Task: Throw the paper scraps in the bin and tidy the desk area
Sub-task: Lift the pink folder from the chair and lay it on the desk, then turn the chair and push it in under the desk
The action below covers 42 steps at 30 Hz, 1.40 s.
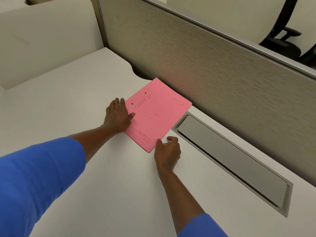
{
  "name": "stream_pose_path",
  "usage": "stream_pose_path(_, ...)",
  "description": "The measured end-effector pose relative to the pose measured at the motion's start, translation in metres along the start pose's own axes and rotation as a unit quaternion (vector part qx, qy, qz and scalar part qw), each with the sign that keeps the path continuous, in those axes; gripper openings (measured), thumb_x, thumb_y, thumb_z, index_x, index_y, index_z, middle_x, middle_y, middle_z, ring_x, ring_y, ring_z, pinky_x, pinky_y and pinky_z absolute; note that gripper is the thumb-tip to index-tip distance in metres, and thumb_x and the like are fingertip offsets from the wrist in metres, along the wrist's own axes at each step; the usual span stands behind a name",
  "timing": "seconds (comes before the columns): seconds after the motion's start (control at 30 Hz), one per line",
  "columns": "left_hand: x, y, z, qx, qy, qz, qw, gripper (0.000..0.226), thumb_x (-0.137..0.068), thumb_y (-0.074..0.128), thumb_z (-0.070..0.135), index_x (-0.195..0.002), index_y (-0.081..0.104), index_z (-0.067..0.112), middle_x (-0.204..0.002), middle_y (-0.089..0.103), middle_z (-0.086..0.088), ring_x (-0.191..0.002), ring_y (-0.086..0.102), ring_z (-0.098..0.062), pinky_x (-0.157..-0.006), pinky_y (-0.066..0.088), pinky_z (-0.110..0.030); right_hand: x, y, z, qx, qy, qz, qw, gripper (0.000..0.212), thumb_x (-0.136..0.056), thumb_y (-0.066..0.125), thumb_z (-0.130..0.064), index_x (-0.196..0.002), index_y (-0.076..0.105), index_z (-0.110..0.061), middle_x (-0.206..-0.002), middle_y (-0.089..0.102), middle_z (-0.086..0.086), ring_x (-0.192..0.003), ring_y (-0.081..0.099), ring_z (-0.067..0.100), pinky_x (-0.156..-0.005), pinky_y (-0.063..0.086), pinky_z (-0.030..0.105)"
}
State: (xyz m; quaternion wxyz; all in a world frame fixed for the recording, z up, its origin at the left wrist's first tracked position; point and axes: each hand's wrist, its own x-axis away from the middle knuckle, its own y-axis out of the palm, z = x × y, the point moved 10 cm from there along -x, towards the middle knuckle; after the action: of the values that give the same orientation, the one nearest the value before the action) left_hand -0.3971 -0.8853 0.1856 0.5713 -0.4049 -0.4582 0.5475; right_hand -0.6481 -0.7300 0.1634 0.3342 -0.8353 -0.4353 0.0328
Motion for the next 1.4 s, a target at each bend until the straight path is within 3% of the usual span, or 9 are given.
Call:
stream_pose_path(0.1,0.026,-0.009,0.006,-0.019,0.027,0.036,0.999,0.082,-0.096,0.068,0.038,-0.157,0.027,0.001,-0.167,0.027,-0.031,-0.157,0.025,-0.049,-0.126,0.027,-0.061,0.015,-0.008,0.007,0.018,-0.014,-0.011,1.000,0.039,-0.094,0.075,-0.028,-0.128,0.058,-0.019,-0.110,0.071,0.004,-0.104,0.069,0.024,-0.100,0.051,0.041)
stream_pose_path(0.27,0.099,-0.026,0.024,-0.019,0.111,0.057,0.992,0.058,-0.089,0.077,0.028,-0.138,0.055,0.006,-0.155,0.049,-0.021,-0.146,0.045,-0.041,-0.117,0.044,-0.057,0.059,-0.025,0.023,0.053,-0.034,-0.030,0.998,0.035,-0.093,0.072,-0.034,-0.124,0.056,-0.028,-0.110,0.067,-0.007,-0.104,0.068,0.021,-0.090,0.051,0.038)
stream_pose_path(0.37,0.152,-0.041,0.021,0.003,0.160,0.086,0.983,0.027,-0.085,0.083,0.021,-0.109,0.073,0.012,-0.137,0.065,-0.011,-0.128,0.062,-0.033,-0.094,0.059,-0.046,0.089,-0.036,0.038,0.091,-0.054,-0.044,0.993,0.036,-0.093,0.072,-0.037,-0.124,0.056,-0.031,-0.110,0.064,-0.011,-0.102,0.068,0.018,-0.082,0.048,0.034)
stream_pose_path(0.53,0.241,-0.057,-0.015,0.019,0.191,0.085,0.978,0.005,-0.088,0.075,0.014,-0.088,0.071,0.017,-0.094,0.069,0.006,-0.093,0.068,-0.020,-0.055,0.056,-0.034,0.148,-0.053,0.062,0.165,-0.098,-0.084,0.978,0.029,-0.095,0.066,-0.043,-0.121,0.056,-0.036,-0.112,0.057,-0.017,-0.105,0.064,0.009,-0.078,0.044,0.031)
stream_pose_path(0.77,0.348,-0.049,-0.110,0.089,0.026,0.001,0.996,0.008,-0.096,0.064,0.026,-0.092,0.070,0.031,-0.077,0.071,0.011,-0.077,0.067,-0.016,-0.068,0.054,-0.032,0.246,-0.071,0.100,0.250,-0.125,-0.140,0.950,0.016,-0.097,0.058,-0.045,-0.112,0.056,-0.040,-0.107,0.059,-0.018,-0.109,0.060,0.004,-0.087,0.051,0.031)
stream_pose_path(0.87,0.402,-0.043,-0.136,0.097,0.027,-0.057,0.993,0.012,-0.100,0.059,0.026,-0.093,0.068,0.031,-0.077,0.073,0.014,-0.073,0.068,-0.010,-0.064,0.052,-0.027,0.293,-0.083,0.118,0.259,-0.113,-0.141,0.949,0.016,-0.095,0.058,-0.044,-0.110,0.059,-0.038,-0.106,0.063,-0.017,-0.106,0.062,0.008,-0.087,0.051,0.033)
stream_pose_path(0.97,0.462,-0.038,-0.164,0.099,0.037,-0.123,0.987,0.013,-0.102,0.059,0.030,-0.099,0.071,0.031,-0.081,0.074,0.014,-0.075,0.069,-0.005,-0.073,0.062,-0.030,0.342,-0.095,0.139,0.254,-0.087,-0.133,0.954,0.015,-0.092,0.061,-0.042,-0.106,0.063,-0.036,-0.104,0.067,-0.015,-0.102,0.066,0.013,-0.083,0.050,0.033)
stream_pose_path(1.1,0.538,-0.043,-0.208,0.103,0.046,-0.126,0.986,0.008,-0.100,0.066,0.036,-0.098,0.073,0.032,-0.079,0.073,0.014,-0.073,0.069,-0.003,-0.072,0.064,-0.033,0.412,-0.104,0.167,0.254,-0.065,-0.142,0.954,0.018,-0.089,0.061,-0.046,-0.104,0.064,-0.037,-0.103,0.069,-0.015,-0.089,0.062,0.013,-0.077,0.046,0.032)
stream_pose_path(1.4,0.666,-0.032,-0.286,0.053,0.029,-0.154,0.986,0.014,-0.095,0.066,0.049,-0.096,0.070,0.036,-0.084,0.073,0.012,-0.080,0.072,-0.009,-0.072,0.062,-0.035,0.546,-0.137,0.204,0.257,-0.090,-0.143,0.951,0.024,-0.093,0.070,-0.045,-0.112,0.067,-0.030,-0.106,0.073,-0.006,-0.091,0.067,0.013,-0.080,0.056,0.034)
